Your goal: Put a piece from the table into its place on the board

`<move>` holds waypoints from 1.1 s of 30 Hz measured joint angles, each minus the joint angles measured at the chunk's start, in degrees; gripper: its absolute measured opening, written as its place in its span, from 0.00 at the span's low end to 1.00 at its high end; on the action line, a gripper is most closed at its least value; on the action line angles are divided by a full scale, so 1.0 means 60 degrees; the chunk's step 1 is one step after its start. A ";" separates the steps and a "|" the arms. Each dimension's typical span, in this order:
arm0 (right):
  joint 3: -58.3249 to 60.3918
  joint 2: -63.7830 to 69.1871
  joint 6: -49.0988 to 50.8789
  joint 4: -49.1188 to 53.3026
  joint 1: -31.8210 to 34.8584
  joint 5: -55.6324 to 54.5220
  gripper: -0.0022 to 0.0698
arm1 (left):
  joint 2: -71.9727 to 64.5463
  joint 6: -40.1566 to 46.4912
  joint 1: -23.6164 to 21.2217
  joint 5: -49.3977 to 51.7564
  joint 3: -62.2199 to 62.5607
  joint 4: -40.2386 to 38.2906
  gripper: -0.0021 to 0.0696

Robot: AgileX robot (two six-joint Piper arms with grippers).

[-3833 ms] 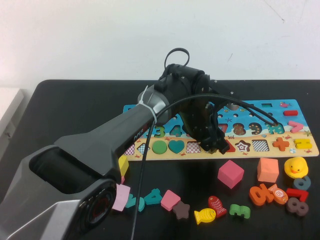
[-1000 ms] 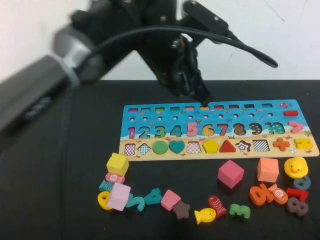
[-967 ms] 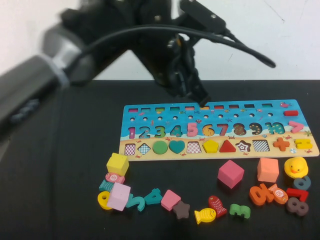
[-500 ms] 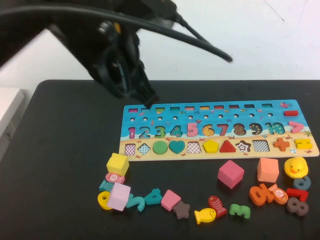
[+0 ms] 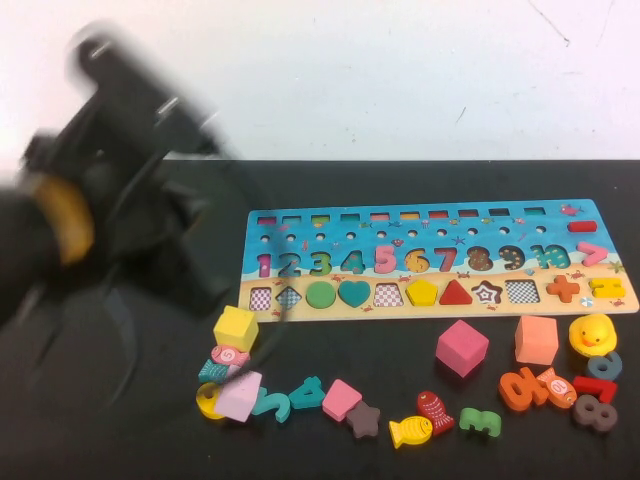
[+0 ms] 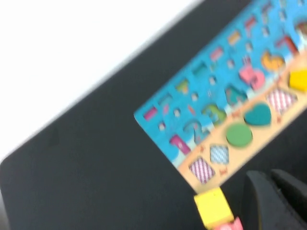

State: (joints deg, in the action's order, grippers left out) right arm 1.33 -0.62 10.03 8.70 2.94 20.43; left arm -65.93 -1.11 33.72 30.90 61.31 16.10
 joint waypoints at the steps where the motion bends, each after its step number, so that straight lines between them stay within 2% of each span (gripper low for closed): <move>1: 0.0000 0.0000 0.0000 0.0000 0.0000 0.0000 0.06 | 0.0479 -0.0251 -0.0179 -0.0844 -0.0810 0.0088 0.03; 6: 0.0000 0.0000 0.0000 0.0000 0.0000 0.0000 0.06 | 0.2778 -0.1052 -0.1348 -0.3644 -0.4269 -0.0254 0.03; 10: 0.0000 0.0000 0.0000 0.0000 0.0000 0.0000 0.06 | 0.4416 -0.1144 -0.1976 -0.4497 -0.6531 -0.0335 0.03; 15: 0.0000 0.0000 0.0000 0.0000 0.0000 0.0000 0.06 | 0.6666 -0.1144 -0.2780 -0.4623 -0.8442 -0.0533 0.03; 22: 0.0000 0.0000 0.0000 0.0000 0.0000 0.0000 0.06 | 0.9469 -0.1144 -0.3737 -0.4793 -1.0065 -0.1145 0.03; 27: 0.0000 0.0000 0.0000 0.0000 0.0000 0.0000 0.06 | 1.0449 -0.1085 -0.3801 -0.4754 -1.0408 -0.1351 0.03; 33: 0.0000 0.0000 0.0000 0.0000 0.0000 0.0000 0.06 | 1.1029 -0.0757 -0.3801 -0.3904 -1.0408 -0.1934 0.03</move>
State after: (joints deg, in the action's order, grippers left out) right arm 1.33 -0.62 10.03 8.70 2.94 20.43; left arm 0.25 -5.65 10.91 7.47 -1.14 4.50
